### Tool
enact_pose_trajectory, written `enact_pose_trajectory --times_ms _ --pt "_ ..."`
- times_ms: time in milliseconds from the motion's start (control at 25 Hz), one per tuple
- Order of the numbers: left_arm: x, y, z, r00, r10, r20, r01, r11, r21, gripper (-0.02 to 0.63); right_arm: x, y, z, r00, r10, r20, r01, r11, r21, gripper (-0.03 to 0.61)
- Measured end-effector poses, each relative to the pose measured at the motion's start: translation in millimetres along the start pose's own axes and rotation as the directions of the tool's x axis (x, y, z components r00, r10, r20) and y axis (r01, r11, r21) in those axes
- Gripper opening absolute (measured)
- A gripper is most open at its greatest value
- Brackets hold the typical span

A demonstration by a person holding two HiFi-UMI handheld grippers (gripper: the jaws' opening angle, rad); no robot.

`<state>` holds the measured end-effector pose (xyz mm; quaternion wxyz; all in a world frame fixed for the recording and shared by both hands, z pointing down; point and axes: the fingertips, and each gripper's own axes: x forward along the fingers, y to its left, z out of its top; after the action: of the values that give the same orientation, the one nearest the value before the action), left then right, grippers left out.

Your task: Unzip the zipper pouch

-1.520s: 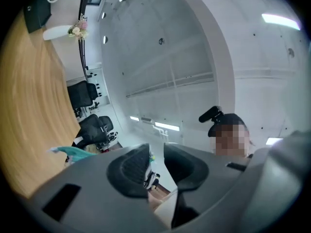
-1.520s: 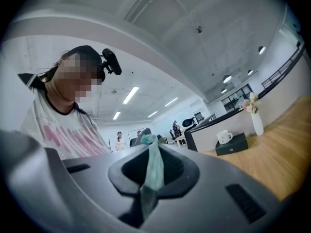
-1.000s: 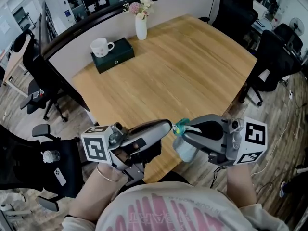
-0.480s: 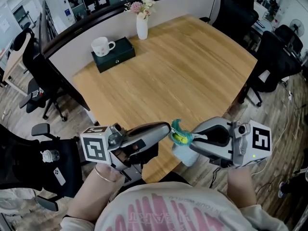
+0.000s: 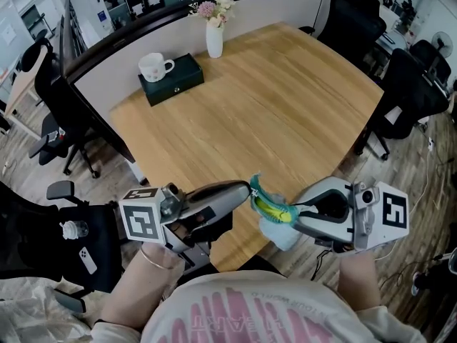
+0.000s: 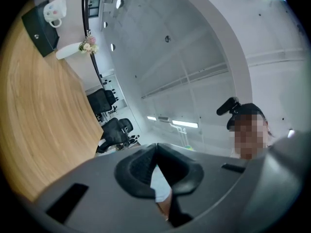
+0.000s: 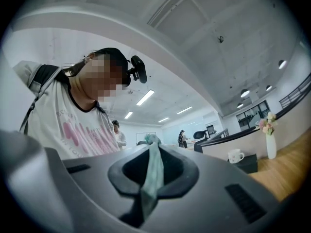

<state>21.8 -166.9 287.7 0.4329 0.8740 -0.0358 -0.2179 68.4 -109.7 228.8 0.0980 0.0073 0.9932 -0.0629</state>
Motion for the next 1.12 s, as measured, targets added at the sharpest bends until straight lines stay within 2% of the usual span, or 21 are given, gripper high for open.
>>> enact_pose_trajectory --times_ms 280,520,1120 --pt "-6.8 4.6 4.6 1.000 0.025 0.016 -0.025 1.000 0.002 0.006 -1.1 1.9 11.0 1.000 0.005 0.031 -0.005 1.000 -0.008 0.009" --pt "-10.2 9.0 9.0 0.998 0.051 0.037 -0.052 0.999 0.005 0.006 -10.3 6.7 29.8 0.994 0.026 0.103 -0.026 1.000 -0.010 0.009" --pt "-21.3 15.5 15.5 0.996 0.062 0.067 -0.062 0.998 0.000 0.006 -17.8 7.6 44.2 0.987 0.024 0.156 -0.019 0.999 -0.034 0.010"
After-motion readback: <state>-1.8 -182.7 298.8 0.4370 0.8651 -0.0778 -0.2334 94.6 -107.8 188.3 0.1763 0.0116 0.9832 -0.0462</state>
